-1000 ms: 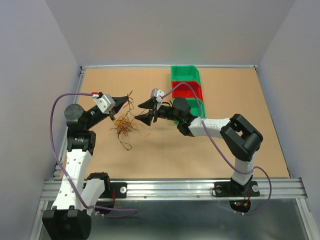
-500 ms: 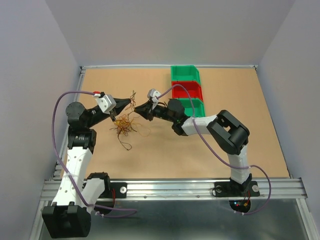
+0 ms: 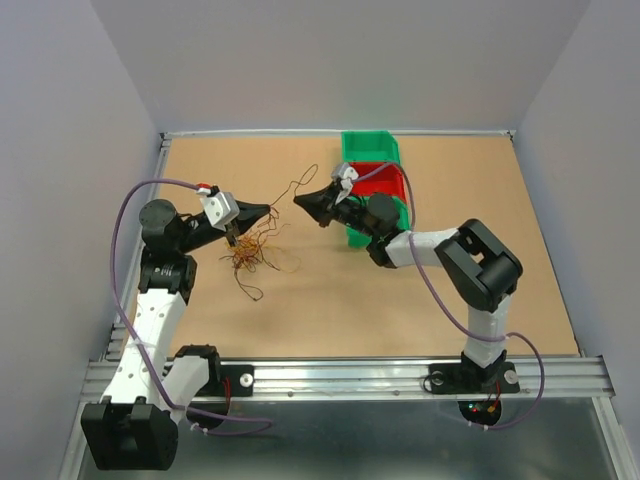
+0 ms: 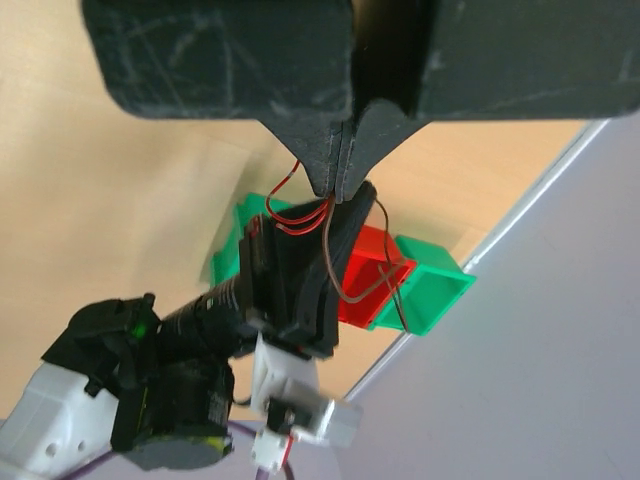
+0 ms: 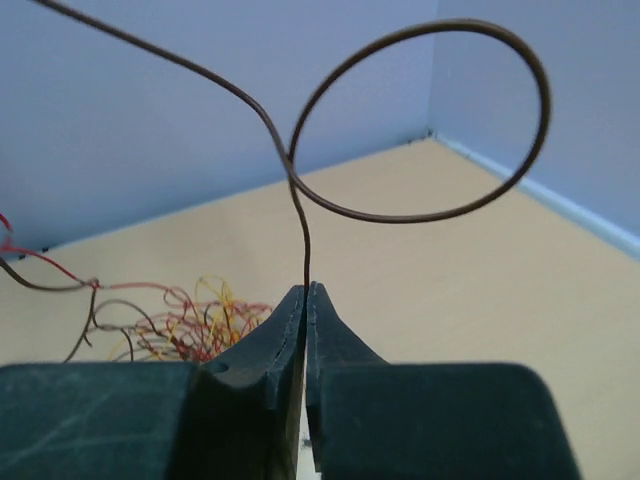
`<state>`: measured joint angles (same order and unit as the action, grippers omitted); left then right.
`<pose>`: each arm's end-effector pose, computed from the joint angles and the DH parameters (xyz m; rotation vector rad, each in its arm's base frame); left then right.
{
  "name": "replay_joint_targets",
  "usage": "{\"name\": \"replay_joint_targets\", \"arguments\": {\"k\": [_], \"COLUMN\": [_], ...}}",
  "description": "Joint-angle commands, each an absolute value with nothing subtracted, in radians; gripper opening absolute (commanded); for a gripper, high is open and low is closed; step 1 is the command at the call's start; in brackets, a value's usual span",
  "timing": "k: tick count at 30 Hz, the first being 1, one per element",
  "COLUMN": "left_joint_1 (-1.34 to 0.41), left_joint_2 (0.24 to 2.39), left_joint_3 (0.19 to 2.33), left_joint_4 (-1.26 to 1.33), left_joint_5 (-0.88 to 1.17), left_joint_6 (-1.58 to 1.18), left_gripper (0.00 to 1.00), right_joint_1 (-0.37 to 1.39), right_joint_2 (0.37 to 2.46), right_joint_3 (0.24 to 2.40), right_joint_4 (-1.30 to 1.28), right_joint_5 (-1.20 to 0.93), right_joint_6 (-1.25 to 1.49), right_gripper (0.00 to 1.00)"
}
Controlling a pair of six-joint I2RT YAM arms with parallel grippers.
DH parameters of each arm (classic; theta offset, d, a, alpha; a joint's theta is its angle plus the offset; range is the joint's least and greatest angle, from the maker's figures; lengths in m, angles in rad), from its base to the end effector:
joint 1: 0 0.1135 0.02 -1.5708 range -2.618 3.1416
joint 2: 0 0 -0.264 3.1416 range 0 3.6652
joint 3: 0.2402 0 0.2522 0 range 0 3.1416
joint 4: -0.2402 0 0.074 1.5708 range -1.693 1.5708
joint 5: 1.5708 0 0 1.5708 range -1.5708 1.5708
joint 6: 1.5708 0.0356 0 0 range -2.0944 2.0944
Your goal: Untangle the cables
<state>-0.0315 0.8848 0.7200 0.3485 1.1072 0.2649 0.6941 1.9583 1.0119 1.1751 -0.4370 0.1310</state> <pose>0.1916 -0.0379 0.3532 1.0743 1.0697 -0.5764 0.3094 0.2771 0.2184 -0.7547 1.2194 0.9783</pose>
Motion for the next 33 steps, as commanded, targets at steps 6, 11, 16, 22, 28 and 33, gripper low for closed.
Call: {"name": "replay_joint_targets", "arguments": {"k": [6, 11, 16, 22, 28, 33], "left_joint_1": [-0.035, -0.035, -0.035, -0.038, -0.067, -0.129], "left_joint_2": [0.810, 0.804, 0.811, 0.822, 0.883, 0.951], "left_joint_3": [0.730, 0.729, 0.715, 0.719, 0.719, 0.767], "left_joint_4": [0.360, 0.359, 0.354, 0.325, 0.316, 0.203], "left_joint_5": [1.175, 1.187, 1.241, 1.287, 1.310, 1.261], "left_joint_6": [0.302, 0.304, 0.325, 0.345, 0.353, 0.434], "left_gripper": [0.01, 0.01, 0.01, 0.03, 0.04, 0.04], "right_joint_1": [0.591, 0.572, 0.568, 0.566, 0.566, 0.568], "right_joint_2": [1.740, 1.698, 1.761, 1.859, 1.948, 1.947], "right_joint_3": [1.094, 1.124, 1.123, 0.996, 0.996, 0.982], "right_joint_4": [1.243, 1.218, 1.239, 1.550, 1.791, 1.815], "right_joint_5": [-0.561, -0.581, -0.756, -0.891, -1.049, -1.068], "right_joint_6": [0.325, 0.339, 0.336, 0.388, 0.573, 0.586], "right_gripper": [0.41, 0.75, 0.91, 0.91, 0.91, 0.91]}}
